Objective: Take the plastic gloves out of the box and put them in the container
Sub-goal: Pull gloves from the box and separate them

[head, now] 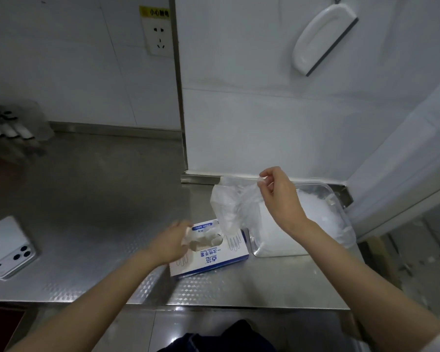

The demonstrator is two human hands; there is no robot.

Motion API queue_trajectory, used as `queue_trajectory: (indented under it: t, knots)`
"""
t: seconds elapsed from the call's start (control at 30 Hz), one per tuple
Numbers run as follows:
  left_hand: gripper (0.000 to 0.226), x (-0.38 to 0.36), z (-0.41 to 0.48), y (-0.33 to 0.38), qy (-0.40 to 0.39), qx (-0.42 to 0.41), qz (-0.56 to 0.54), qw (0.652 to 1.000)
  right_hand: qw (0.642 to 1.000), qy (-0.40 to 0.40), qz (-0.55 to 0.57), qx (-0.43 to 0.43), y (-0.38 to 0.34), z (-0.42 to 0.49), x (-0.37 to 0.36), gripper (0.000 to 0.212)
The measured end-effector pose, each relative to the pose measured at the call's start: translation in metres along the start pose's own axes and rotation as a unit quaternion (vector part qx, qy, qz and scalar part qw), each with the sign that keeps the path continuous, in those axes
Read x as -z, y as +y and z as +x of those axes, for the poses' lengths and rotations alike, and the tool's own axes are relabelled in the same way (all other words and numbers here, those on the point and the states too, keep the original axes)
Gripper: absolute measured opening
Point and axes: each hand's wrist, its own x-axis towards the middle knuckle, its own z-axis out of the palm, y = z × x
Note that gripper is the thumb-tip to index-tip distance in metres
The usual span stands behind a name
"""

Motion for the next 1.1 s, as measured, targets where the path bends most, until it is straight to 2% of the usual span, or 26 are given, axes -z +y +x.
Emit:
queue_trajectory:
  t: [0.1,0.17,0.27,0.3,0.33,0.4,0.43,0.57,0.6,0.67,0.7,0.77,0.9,0.97,1.03,1.1]
  knots:
    - [0.049,0.027,0.005,0.026,0.154,-0.009,-0.159,0.975,0.999,-0.025,-0.02,0.009,0.001,-0.003,0.011,0.005]
    - [0.064,0.042,0.006,0.053,0.147,-0.057,-0.23,0.96,0.998,-0.048,-0.022,0.013,-0.001,-0.006,0.016,0.003]
    - [0.087,0.05,0.009,0.091,0.063,-0.11,-0.241,0.962,0.995,-0.088,-0.029,0.04,-0.006,-0.009,0.021,0.006]
    - [0.082,0.049,0.013,0.099,0.052,-0.114,-0.227,0.966,0.993,-0.1,-0.017,0.052,-0.006,-0.009,0.024,0.007]
    - [0.067,0.047,0.015,0.104,0.048,-0.12,-0.213,0.969,0.992,-0.112,0.005,0.06,-0.007,-0.009,0.027,0.01]
    - [0.021,0.045,0.02,0.109,0.056,-0.123,-0.202,0.97,0.991,-0.115,0.056,0.05,-0.004,-0.008,0.034,0.016]
    - [0.015,0.044,0.022,0.109,0.06,-0.12,-0.212,0.968,0.991,-0.099,0.084,0.036,-0.001,-0.007,0.037,0.019]
    - [0.016,0.042,0.023,0.113,0.029,-0.093,-0.307,0.947,0.977,-0.013,0.194,-0.087,0.012,-0.003,0.047,0.041]
    - [0.015,0.042,0.022,0.115,0.022,-0.09,-0.339,0.936,0.972,-0.037,0.19,-0.135,0.016,-0.003,0.047,0.05]
    - [0.014,0.041,0.021,0.12,0.01,-0.085,-0.395,0.915,0.953,-0.149,0.154,-0.214,0.027,-0.004,0.047,0.064]
    - [0.016,0.04,0.022,0.122,0.006,-0.08,-0.413,0.907,0.939,-0.206,0.157,-0.227,0.031,-0.006,0.046,0.067]
    - [0.024,0.039,0.022,0.127,-0.008,-0.075,-0.426,0.902,0.922,-0.249,0.207,-0.212,0.036,-0.01,0.045,0.06]
    - [0.03,0.038,0.021,0.134,-0.075,-0.083,-0.427,0.897,0.925,-0.191,0.282,-0.165,0.038,-0.011,0.048,0.009]
    - [0.035,0.039,0.021,0.138,-0.087,-0.076,-0.442,0.89,0.926,-0.187,0.295,-0.144,0.038,-0.013,0.048,0.01]
    - [0.031,0.041,0.024,0.143,-0.034,-0.059,-0.462,0.884,0.925,-0.191,0.292,-0.151,0.039,-0.016,0.048,0.018]
    - [0.018,0.041,0.028,0.146,0.05,-0.036,-0.482,0.874,0.925,-0.201,0.278,-0.166,0.039,-0.021,0.048,0.012]
